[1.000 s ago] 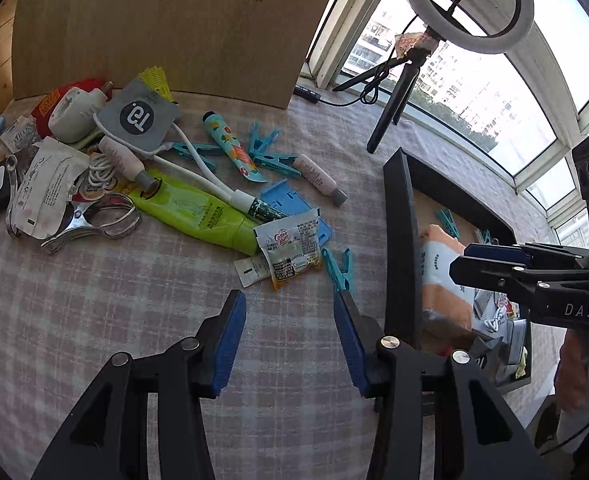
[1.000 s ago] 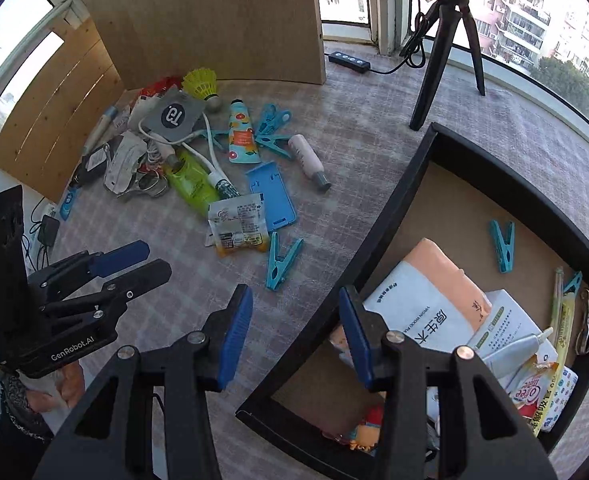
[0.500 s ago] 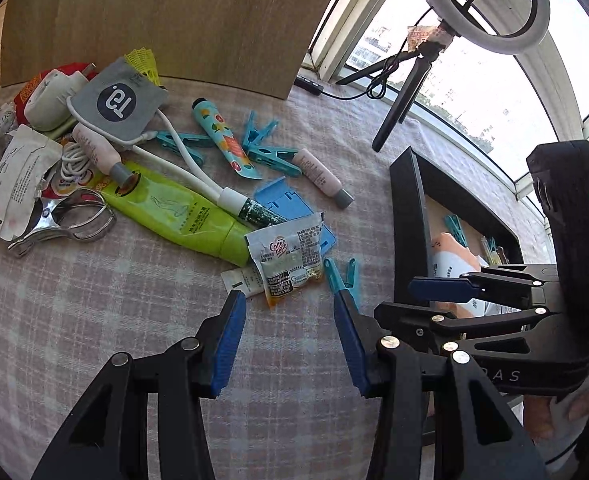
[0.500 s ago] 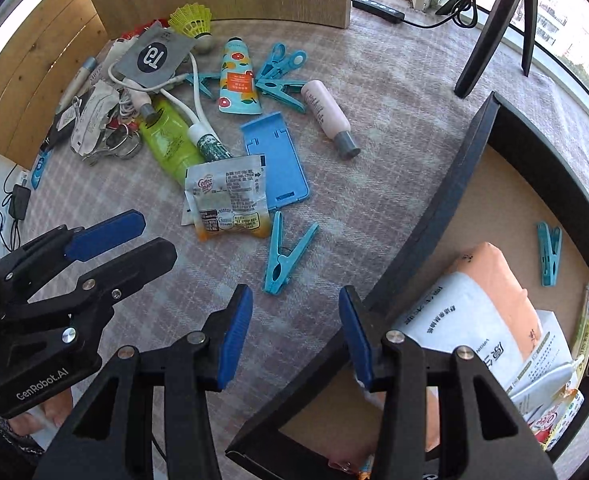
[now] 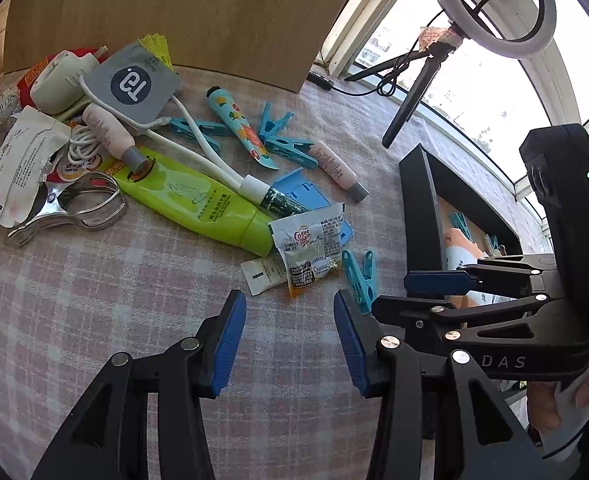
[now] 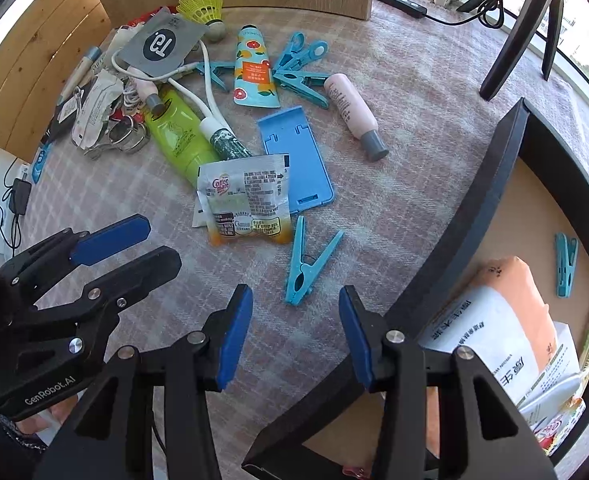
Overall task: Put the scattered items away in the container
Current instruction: 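Move both open tools back over the remaining pile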
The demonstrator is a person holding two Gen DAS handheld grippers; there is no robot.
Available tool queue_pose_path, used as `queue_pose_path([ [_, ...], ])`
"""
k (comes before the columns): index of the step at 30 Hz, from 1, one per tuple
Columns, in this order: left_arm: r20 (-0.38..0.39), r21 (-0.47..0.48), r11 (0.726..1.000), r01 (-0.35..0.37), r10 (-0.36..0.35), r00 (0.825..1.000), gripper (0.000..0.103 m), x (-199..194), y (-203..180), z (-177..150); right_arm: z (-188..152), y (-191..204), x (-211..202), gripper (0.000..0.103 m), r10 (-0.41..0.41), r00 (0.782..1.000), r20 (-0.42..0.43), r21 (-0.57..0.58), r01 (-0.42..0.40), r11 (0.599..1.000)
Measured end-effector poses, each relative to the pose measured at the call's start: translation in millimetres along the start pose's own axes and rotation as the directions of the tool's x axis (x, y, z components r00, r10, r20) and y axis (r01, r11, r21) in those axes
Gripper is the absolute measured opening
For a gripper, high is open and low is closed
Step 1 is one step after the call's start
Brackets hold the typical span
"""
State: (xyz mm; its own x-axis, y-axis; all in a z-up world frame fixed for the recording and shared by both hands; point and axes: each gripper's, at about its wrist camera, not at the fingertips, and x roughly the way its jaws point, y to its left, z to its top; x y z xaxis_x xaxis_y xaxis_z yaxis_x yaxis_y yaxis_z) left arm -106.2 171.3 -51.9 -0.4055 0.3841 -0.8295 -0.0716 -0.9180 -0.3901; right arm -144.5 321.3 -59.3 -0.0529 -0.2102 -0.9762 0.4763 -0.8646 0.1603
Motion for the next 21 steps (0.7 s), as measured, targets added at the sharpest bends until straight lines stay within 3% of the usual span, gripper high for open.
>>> queue_pose_path([
  [7, -0.013, 0.026, 1.000, -0.003, 0.003, 1.000, 0.043, 9.7, -3.1, 8.7, 4.4, -8.0, 7.4, 0.044, -0.005, 1.000, -0.027, 0.021, 0.005, 1.000],
  [16, -0.069, 0.011, 0.999, 0.047, -0.047, 0.997, 0.043, 33.2, 0.5, 25.9, 10.6, -11.3, 14.8, 0.043, -0.022, 0.999, -0.040, 0.030, 0.023, 0.999],
  [21, -0.106, -0.040, 0.994, 0.105, -0.108, 0.988, 0.043, 44.5, 7.8, 30.4, 15.5, -14.5, 15.3, 0.041, -0.032, 0.999, -0.042, 0.039, 0.033, 0.999],
])
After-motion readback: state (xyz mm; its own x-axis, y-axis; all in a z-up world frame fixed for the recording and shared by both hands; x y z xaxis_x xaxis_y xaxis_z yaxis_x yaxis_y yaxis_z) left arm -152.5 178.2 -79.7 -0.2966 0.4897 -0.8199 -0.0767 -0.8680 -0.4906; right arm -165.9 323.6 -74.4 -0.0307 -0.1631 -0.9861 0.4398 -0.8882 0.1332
